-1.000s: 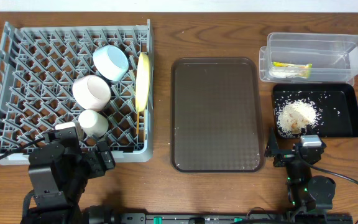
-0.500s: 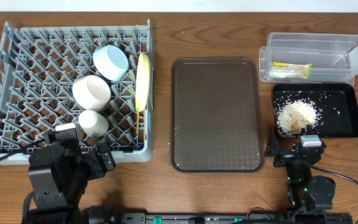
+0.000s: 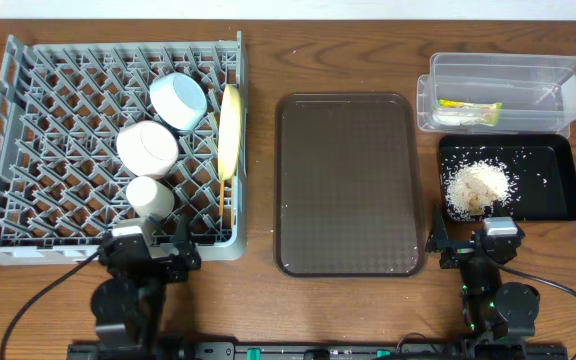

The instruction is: Sort waste into correct bins and load items into the dishwasher rack

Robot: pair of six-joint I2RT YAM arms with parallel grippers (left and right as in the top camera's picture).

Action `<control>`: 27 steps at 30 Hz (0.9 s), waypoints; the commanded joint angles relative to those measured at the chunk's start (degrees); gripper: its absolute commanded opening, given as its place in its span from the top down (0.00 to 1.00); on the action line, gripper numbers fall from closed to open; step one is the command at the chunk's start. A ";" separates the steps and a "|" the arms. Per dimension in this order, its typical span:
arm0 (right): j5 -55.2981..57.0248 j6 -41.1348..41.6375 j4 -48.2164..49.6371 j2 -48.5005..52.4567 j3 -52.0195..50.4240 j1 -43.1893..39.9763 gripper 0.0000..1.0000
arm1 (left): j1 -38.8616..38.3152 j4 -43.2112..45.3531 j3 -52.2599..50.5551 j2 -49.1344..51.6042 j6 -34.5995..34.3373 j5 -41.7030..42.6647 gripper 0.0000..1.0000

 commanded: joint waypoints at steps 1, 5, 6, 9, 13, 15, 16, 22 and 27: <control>-0.33 0.79 -0.22 -0.07 -0.07 -0.44 0.01 | -1.09 8.59 -6.16 -2.75 -0.98 -0.50 0.05; -0.33 0.79 -0.22 -0.07 -0.07 -0.44 0.01 | -1.11 22.03 -13.05 -2.71 -0.98 -1.09 0.04; -0.33 0.79 -0.22 -0.07 -0.07 -0.44 0.01 | -1.09 23.98 -14.27 -2.71 -0.96 -1.11 0.05; -0.33 0.79 -0.22 -0.07 -0.07 -0.44 0.01 | -1.11 21.79 -15.23 -2.71 -0.96 -1.09 0.05; -0.33 0.81 -0.22 -0.07 -0.07 -0.44 0.01 | -1.11 20.65 -15.23 -2.69 -0.85 -0.92 0.05; -0.33 0.79 -0.22 -0.07 -0.07 -0.44 0.01 | -1.09 20.79 -15.23 -2.69 -0.96 -0.87 0.05; -0.33 0.79 -0.22 -0.07 -0.07 -0.44 0.01 | -1.09 20.79 -15.23 -2.67 -0.96 -0.85 0.05; -0.33 0.79 -0.22 -0.07 -0.07 -0.44 0.01 | -1.09 20.79 -15.23 -2.58 -0.96 -0.87 0.05; -0.33 0.79 -0.22 -0.07 -0.07 -0.44 0.01 | -1.09 20.79 -15.23 -2.58 -0.96 -0.87 0.05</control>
